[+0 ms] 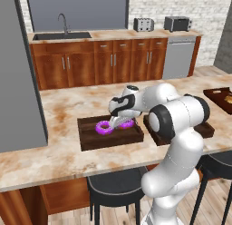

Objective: Take the donuts from the fridge and place them on the empty tray on the dining counter.

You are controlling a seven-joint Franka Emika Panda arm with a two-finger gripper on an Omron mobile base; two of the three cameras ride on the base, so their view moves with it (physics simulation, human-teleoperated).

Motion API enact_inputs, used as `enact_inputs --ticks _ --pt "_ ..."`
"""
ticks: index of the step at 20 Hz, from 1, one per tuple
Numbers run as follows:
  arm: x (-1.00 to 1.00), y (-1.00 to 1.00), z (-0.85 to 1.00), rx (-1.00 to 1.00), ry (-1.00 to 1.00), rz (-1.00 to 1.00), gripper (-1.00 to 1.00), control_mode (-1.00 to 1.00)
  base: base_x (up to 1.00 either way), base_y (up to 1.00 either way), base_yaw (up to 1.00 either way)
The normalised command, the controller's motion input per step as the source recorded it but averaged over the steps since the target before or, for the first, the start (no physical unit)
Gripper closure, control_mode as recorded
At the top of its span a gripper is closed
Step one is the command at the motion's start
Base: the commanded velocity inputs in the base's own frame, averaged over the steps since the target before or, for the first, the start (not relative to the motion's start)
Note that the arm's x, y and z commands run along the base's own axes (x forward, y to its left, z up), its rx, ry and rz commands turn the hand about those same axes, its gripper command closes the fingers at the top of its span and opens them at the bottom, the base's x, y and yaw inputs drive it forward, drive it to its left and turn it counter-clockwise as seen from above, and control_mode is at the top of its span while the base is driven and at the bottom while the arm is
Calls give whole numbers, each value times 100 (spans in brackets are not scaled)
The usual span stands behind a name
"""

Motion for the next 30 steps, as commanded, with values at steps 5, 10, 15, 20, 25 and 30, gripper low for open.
enact_inputs --ticks 5,10,15,20,25,30 --pt "27 0 -17 0 0 0 100 -100 0 0 0" --pt "10 -2 -29 0 2 0 100 -100 0 0 0" --pt "0 -16 -37 -1 4 0 100 -100 0 0 0" --pt "0 -24 -42 -1 6 0 100 -100 0 0 0" --pt "-22 -36 -50 -1 12 0 100 -100 0 0 0" --pt "-57 -41 -64 -1 15 -1 -100 -100 0 0 0"
